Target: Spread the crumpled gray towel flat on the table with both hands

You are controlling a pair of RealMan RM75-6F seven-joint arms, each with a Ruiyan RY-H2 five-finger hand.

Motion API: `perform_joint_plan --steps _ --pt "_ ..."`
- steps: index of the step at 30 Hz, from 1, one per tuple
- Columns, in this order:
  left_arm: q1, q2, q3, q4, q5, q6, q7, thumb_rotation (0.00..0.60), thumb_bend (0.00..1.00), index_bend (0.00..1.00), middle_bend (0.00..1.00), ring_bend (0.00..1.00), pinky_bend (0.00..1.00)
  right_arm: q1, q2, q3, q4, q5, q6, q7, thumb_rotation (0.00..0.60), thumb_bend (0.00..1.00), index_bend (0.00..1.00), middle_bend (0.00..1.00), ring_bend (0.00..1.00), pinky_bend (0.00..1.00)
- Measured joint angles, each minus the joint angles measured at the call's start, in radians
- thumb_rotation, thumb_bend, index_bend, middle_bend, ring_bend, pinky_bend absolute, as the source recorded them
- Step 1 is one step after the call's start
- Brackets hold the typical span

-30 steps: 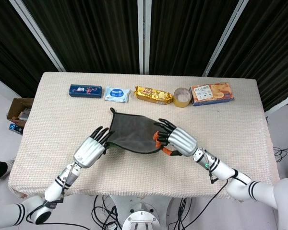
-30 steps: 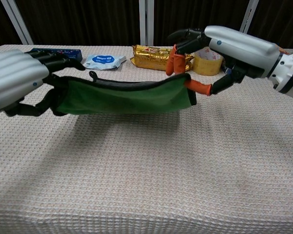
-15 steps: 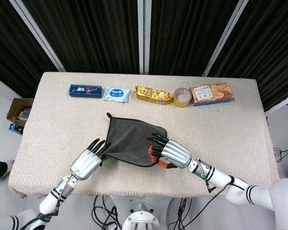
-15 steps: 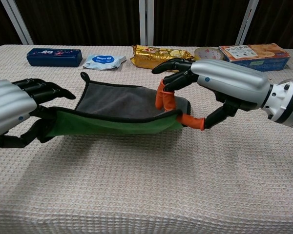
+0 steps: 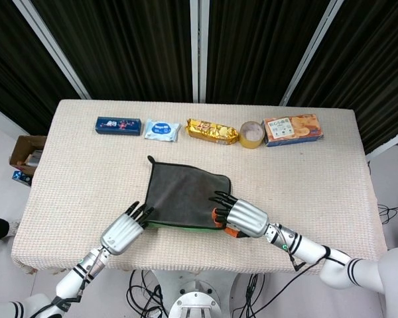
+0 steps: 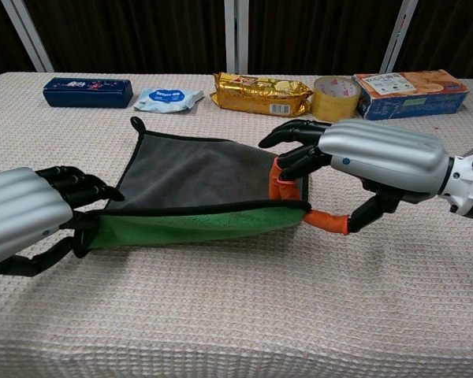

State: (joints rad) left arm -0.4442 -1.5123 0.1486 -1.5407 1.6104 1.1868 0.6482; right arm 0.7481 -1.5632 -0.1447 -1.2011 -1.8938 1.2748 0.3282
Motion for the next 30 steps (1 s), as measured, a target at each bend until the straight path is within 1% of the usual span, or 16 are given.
perform_joint_plan --steps 3,8,11,13,16,17,18,19,21,22,24,27,30 --pt "0.002 -0.001 -0.004 -0.005 -0.004 -0.008 0.030 0.600 0.59 0.46 0.10 0.11 0.15 -0.006 0.025 -0.009 -0.021 0.005 -0.008 -0.010 0.600 0.52 0.79 0.35 0.08 0.00" --pt "0.008 0.005 -0.007 -0.018 -0.017 -0.029 0.072 0.600 0.59 0.46 0.10 0.11 0.15 -0.007 0.035 -0.017 -0.040 -0.002 -0.017 -0.028 0.600 0.52 0.78 0.35 0.08 0.00" --pt "0.012 0.011 -0.008 -0.029 -0.027 -0.037 0.100 0.600 0.59 0.46 0.10 0.11 0.15 -0.005 0.029 -0.019 -0.048 -0.008 -0.022 -0.032 0.600 0.49 0.76 0.34 0.07 0.00" --pt "0.016 0.015 -0.009 -0.038 -0.036 -0.040 0.115 0.600 0.59 0.44 0.10 0.11 0.15 -0.003 0.028 -0.021 -0.055 -0.010 -0.032 -0.041 0.600 0.41 0.70 0.30 0.05 0.00" --pt "0.024 0.024 -0.009 -0.059 -0.054 -0.047 0.127 0.600 0.55 0.35 0.08 0.11 0.15 -0.001 0.033 -0.022 -0.075 -0.005 -0.055 -0.066 0.600 0.25 0.57 0.25 0.01 0.00" --pt "0.026 0.029 -0.009 -0.070 -0.063 -0.053 0.134 0.600 0.52 0.32 0.07 0.11 0.15 -0.001 0.037 -0.023 -0.084 -0.002 -0.063 -0.074 0.600 0.21 0.54 0.24 0.00 0.00" --pt "0.027 0.032 -0.009 -0.079 -0.070 -0.057 0.142 0.600 0.49 0.29 0.06 0.11 0.15 0.000 0.043 -0.023 -0.098 0.003 -0.074 -0.084 0.600 0.16 0.49 0.21 0.00 0.00" --pt "0.028 0.035 -0.009 -0.088 -0.078 -0.061 0.150 0.600 0.43 0.25 0.05 0.11 0.15 0.000 0.050 -0.024 -0.109 0.006 -0.081 -0.094 0.600 0.12 0.45 0.20 0.00 0.00" --pt "0.031 0.042 -0.011 -0.110 -0.097 -0.068 0.173 0.600 0.31 0.20 0.04 0.11 0.15 0.000 0.071 -0.026 -0.137 0.014 -0.098 -0.123 0.600 0.03 0.32 0.15 0.00 0.00" --pt "0.033 0.044 -0.012 -0.120 -0.107 -0.069 0.183 0.600 0.27 0.18 0.04 0.11 0.15 0.000 0.083 -0.026 -0.152 0.018 -0.106 -0.137 0.600 0.01 0.26 0.13 0.00 0.00" --pt "0.039 0.052 -0.016 -0.146 -0.132 -0.069 0.203 0.600 0.21 0.16 0.03 0.11 0.15 -0.001 0.117 -0.028 -0.192 0.029 -0.121 -0.166 0.600 0.00 0.17 0.11 0.00 0.00" --pt "0.049 0.068 -0.025 -0.184 -0.158 -0.058 0.226 0.600 0.17 0.14 0.03 0.11 0.15 -0.008 0.180 -0.028 -0.252 0.046 -0.131 -0.199 0.600 0.00 0.12 0.10 0.00 0.00" --pt "0.062 0.093 -0.036 -0.219 -0.176 -0.027 0.240 0.600 0.17 0.14 0.03 0.11 0.15 -0.022 0.245 -0.021 -0.299 0.069 -0.119 -0.217 0.600 0.00 0.11 0.10 0.00 0.00"
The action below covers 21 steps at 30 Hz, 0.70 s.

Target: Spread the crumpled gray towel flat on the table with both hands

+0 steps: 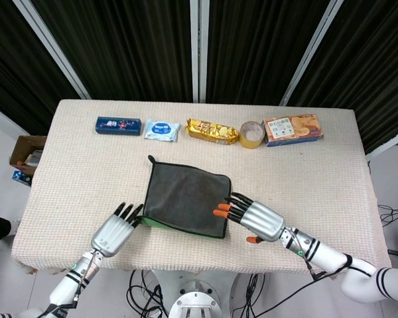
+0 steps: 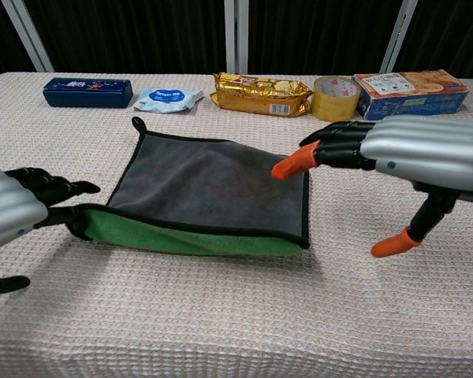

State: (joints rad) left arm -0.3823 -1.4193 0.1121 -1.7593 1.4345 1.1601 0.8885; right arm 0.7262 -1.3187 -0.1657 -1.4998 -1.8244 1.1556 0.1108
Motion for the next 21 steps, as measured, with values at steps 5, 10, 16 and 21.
perform_joint_plan --steps 5,10,16,21 --pt "0.020 0.062 -0.019 -0.086 -0.053 0.038 0.010 0.600 0.17 0.14 0.03 0.11 0.15 -0.032 0.074 0.038 -0.035 0.062 0.043 0.016 0.600 0.00 0.11 0.11 0.00 0.00" --pt "0.031 0.151 -0.055 -0.194 -0.120 0.070 -0.018 0.600 0.17 0.14 0.03 0.11 0.15 -0.054 0.093 0.075 -0.029 0.115 0.059 0.047 0.600 0.04 0.11 0.12 0.00 0.00" --pt "0.024 0.203 -0.072 -0.263 -0.194 0.058 -0.028 0.600 0.17 0.14 0.03 0.11 0.15 -0.060 0.083 0.091 0.004 0.137 0.028 0.074 0.600 0.04 0.11 0.13 0.00 0.00" --pt "0.003 0.202 -0.055 -0.278 -0.270 0.015 0.024 0.600 0.17 0.15 0.03 0.11 0.15 -0.056 0.062 0.106 0.031 0.149 -0.003 0.076 0.600 0.10 0.14 0.13 0.00 0.00"
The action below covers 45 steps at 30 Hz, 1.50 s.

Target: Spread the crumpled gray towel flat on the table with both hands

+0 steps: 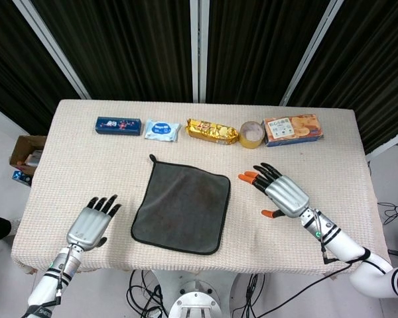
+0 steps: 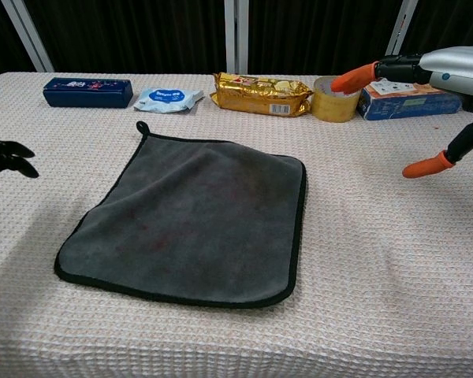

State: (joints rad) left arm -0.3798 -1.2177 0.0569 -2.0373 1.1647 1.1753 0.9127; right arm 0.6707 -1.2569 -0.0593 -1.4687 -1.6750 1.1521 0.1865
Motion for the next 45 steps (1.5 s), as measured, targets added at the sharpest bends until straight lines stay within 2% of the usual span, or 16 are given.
perform_joint_plan --steps 4,9,11,15,17,20,26,31,39,45 --pt "-0.003 -0.026 -0.009 0.032 0.010 0.012 -0.016 0.600 0.17 0.19 0.03 0.11 0.15 0.012 -0.014 0.008 0.005 0.008 -0.038 -0.008 0.600 0.12 0.17 0.14 0.00 0.00" --pt "-0.005 -0.067 -0.005 0.138 0.149 0.018 -0.162 0.600 0.17 0.28 0.05 0.11 0.15 0.032 -0.042 0.034 0.018 0.044 -0.089 -0.023 0.600 0.20 0.24 0.15 0.00 0.00" --pt "-0.007 -0.091 0.002 0.194 0.211 0.018 -0.214 0.600 0.17 0.28 0.05 0.11 0.15 0.041 -0.056 0.046 0.027 0.063 -0.113 -0.026 0.600 0.22 0.25 0.17 0.00 0.00" --pt "-0.013 -0.146 0.002 0.271 0.265 0.017 -0.279 0.600 0.22 0.28 0.05 0.11 0.15 0.079 -0.105 0.079 0.055 0.113 -0.197 -0.037 0.600 0.37 0.25 0.23 0.00 0.00" --pt "-0.020 -0.162 -0.010 0.294 0.273 0.016 -0.306 0.600 0.30 0.28 0.05 0.11 0.15 0.101 -0.138 0.095 0.073 0.134 -0.235 -0.043 0.600 0.41 0.25 0.24 0.00 0.00" --pt "-0.039 -0.184 -0.043 0.338 0.270 0.006 -0.339 0.600 0.36 0.28 0.05 0.11 0.15 0.136 -0.195 0.116 0.106 0.161 -0.288 -0.053 0.600 0.42 0.25 0.24 0.00 0.00" --pt "-0.081 -0.201 -0.091 0.367 0.220 -0.044 -0.357 0.600 0.38 0.28 0.05 0.11 0.15 0.178 -0.286 0.131 0.175 0.191 -0.352 -0.080 0.600 0.46 0.25 0.24 0.00 0.00" --pt "-0.076 -0.204 -0.079 0.371 0.215 -0.040 -0.354 0.600 0.38 0.28 0.05 0.11 0.15 0.189 -0.336 0.124 0.226 0.198 -0.378 -0.051 0.600 0.48 0.25 0.25 0.00 0.00" --pt "-0.061 -0.191 -0.066 0.372 0.214 -0.021 -0.363 0.600 0.38 0.28 0.05 0.11 0.15 0.187 -0.367 0.104 0.316 0.209 -0.401 -0.068 0.600 0.49 0.25 0.25 0.00 0.00" --pt "-0.078 -0.184 -0.096 0.379 0.203 -0.029 -0.389 0.600 0.37 0.28 0.05 0.11 0.15 0.171 -0.336 0.104 0.267 0.187 -0.345 -0.052 0.600 0.48 0.25 0.25 0.00 0.00"
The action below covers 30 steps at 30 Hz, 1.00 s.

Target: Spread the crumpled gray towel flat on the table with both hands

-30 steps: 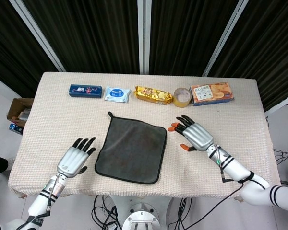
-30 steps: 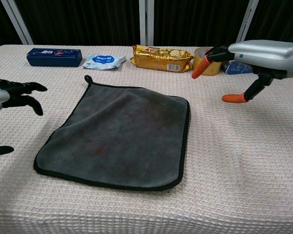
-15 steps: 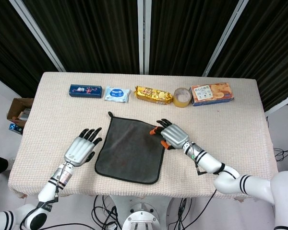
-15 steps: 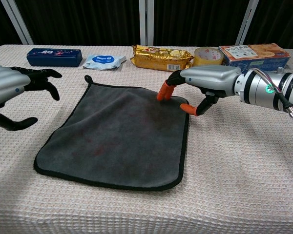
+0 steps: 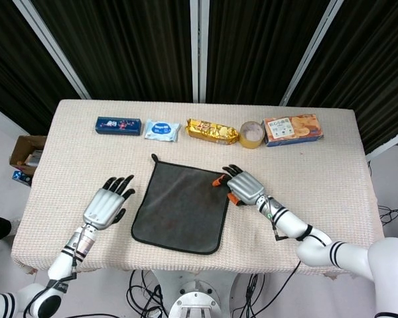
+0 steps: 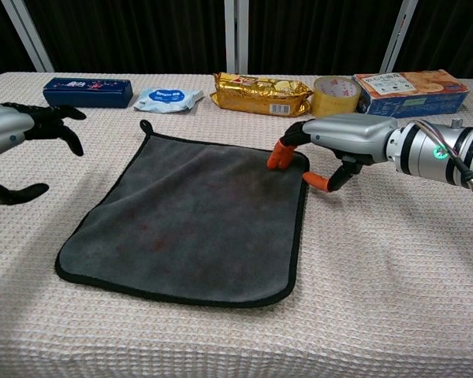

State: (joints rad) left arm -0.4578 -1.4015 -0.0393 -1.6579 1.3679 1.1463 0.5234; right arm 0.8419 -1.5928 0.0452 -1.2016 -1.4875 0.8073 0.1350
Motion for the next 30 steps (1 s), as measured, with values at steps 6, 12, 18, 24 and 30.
perform_joint_plan --steps 6,12,18,24,30 --pt "-0.067 -0.012 -0.076 0.044 -0.039 -0.059 -0.051 0.600 0.37 0.30 0.05 0.11 0.15 -0.054 0.114 -0.005 -0.116 -0.057 0.161 0.026 0.600 0.44 0.24 0.24 0.00 0.00" --pt "-0.167 -0.088 -0.171 0.168 -0.141 -0.185 -0.164 0.600 0.34 0.31 0.05 0.11 0.15 -0.160 0.299 -0.014 -0.262 -0.101 0.363 -0.004 0.600 0.44 0.24 0.24 0.00 0.00" --pt "-0.284 -0.189 -0.242 0.356 -0.306 -0.329 -0.206 0.600 0.19 0.31 0.05 0.11 0.15 -0.289 0.446 -0.043 -0.362 -0.133 0.507 -0.059 0.600 0.44 0.24 0.24 0.00 0.00" --pt "-0.389 -0.287 -0.284 0.562 -0.496 -0.437 -0.190 0.600 0.19 0.27 0.04 0.11 0.15 -0.363 0.474 -0.059 -0.377 -0.152 0.580 -0.061 0.600 0.44 0.24 0.24 0.00 0.00" --pt "-0.438 -0.316 -0.299 0.616 -0.614 -0.518 -0.199 0.600 0.19 0.32 0.04 0.11 0.15 -0.387 0.462 -0.056 -0.346 -0.155 0.590 -0.030 0.600 0.44 0.24 0.23 0.00 0.00"
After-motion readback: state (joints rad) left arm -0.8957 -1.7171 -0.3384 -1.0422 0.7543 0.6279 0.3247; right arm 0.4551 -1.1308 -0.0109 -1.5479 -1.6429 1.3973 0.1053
